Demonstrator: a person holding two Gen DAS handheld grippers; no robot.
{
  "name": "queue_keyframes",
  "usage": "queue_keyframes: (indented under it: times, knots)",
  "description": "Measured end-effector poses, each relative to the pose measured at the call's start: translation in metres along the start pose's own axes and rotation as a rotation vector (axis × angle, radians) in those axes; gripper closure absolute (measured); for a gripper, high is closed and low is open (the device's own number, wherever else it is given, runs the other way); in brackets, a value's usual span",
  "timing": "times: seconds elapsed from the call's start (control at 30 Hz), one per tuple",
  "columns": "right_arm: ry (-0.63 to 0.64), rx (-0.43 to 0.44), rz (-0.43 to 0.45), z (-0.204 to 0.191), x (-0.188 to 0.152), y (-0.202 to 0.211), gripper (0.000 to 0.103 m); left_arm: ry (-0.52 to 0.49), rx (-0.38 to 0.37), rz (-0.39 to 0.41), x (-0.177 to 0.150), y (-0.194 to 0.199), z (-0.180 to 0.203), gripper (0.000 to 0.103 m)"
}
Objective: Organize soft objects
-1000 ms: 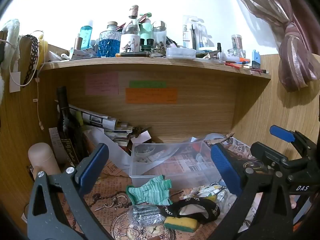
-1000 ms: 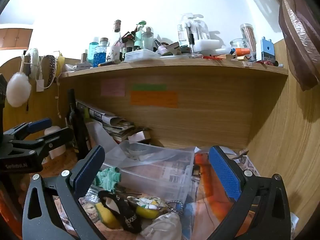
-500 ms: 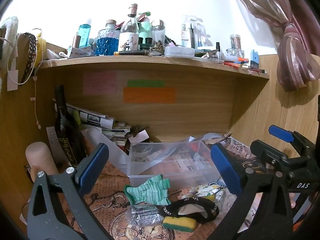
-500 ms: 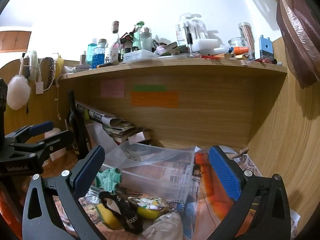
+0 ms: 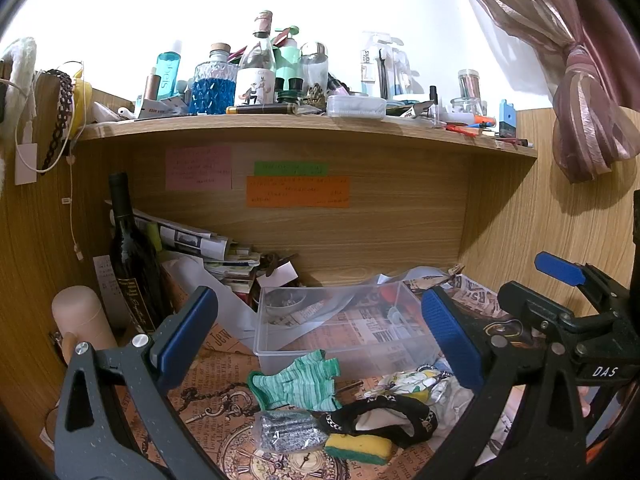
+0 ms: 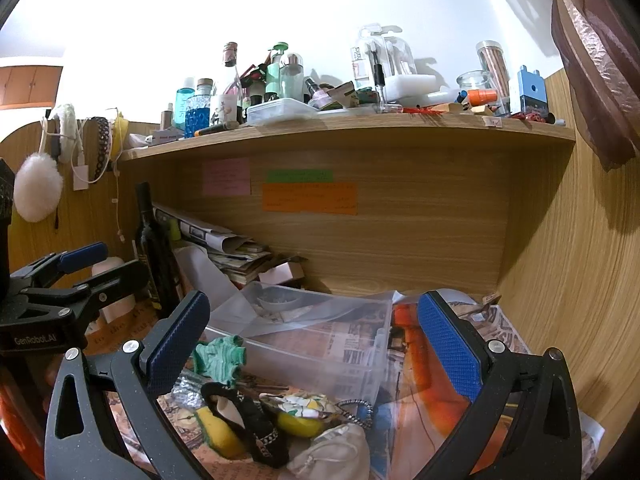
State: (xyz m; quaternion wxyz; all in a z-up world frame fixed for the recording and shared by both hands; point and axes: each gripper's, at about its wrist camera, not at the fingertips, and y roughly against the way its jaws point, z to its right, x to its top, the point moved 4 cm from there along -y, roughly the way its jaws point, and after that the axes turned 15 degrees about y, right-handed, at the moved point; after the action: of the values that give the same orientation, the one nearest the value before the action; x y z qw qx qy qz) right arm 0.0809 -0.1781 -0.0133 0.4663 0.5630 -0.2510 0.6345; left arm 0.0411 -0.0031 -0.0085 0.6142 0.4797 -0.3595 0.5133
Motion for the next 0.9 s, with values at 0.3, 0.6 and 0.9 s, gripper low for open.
queue_keyframes:
  times: [0.3, 0.6, 0.9]
  knots:
    - [-0.003, 0.001, 0.001, 0.0001, -0.0001, 0.0003, 0.0, -0.004, 0.001, 0.005, 0.0007, 0.0028, 0.0014, 0.0]
    - [-0.004, -0.001, 0.009, -0.0034, 0.0018, 0.0024, 0.0, -0.002, 0.0, 0.005, -0.0002, 0.0033, 0.0011, 0.0]
    - [-0.008, 0.001, 0.015, -0.0044, 0.0041, 0.003, 0.0, 0.009, 0.003, 0.009, 0.0022, 0.0034, -0.0024, 0.0]
